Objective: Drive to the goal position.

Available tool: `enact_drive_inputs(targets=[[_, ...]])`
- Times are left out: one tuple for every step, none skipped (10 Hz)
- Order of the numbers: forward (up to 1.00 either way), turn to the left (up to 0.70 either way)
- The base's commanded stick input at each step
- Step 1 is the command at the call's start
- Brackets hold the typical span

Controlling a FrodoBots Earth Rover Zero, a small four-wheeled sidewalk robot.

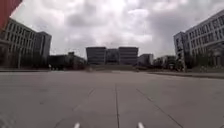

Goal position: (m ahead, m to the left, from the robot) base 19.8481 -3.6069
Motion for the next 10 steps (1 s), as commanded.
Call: enact_drive_inputs(targets=[[0.60, 0.00], [0.60, 0.00], [0.60, 0.00], [0.60, -0.03], [0.60, -0.12], [0.60, -0.14], [0.60, -0.10], [0.60, -0.02], [0.60, 0.00], [0.60, 0.00]])
